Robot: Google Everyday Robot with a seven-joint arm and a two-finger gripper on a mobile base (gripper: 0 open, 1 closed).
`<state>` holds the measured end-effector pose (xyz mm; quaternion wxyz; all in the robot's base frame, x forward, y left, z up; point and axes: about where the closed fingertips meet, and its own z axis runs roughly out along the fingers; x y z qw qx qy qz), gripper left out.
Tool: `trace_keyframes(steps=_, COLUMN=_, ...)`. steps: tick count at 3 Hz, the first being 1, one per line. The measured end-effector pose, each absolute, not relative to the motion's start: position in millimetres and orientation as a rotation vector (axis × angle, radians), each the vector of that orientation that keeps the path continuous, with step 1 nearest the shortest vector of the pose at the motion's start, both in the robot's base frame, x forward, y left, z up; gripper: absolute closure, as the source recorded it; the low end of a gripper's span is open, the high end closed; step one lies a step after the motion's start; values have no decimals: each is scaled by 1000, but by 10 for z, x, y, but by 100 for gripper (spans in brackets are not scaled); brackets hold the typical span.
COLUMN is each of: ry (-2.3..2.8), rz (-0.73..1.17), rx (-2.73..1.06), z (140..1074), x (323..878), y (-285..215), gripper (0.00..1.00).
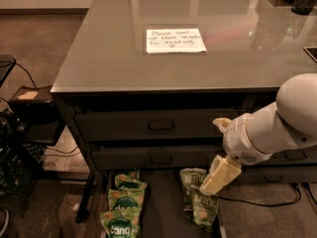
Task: Pick green rice chip bag from bottom drawer and place on counter
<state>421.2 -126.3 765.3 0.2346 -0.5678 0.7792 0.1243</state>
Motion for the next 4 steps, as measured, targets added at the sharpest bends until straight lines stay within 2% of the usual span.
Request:
trace_keyframes(steps=2, ry=2001, rz=361, rx=-1669, z=6695, x=4284, y=-1129, gripper=0)
trace_keyframes(steps=4, ry=1886, rz=493, rx=-1746, z=5599, x=4460, y=-579, gripper=0)
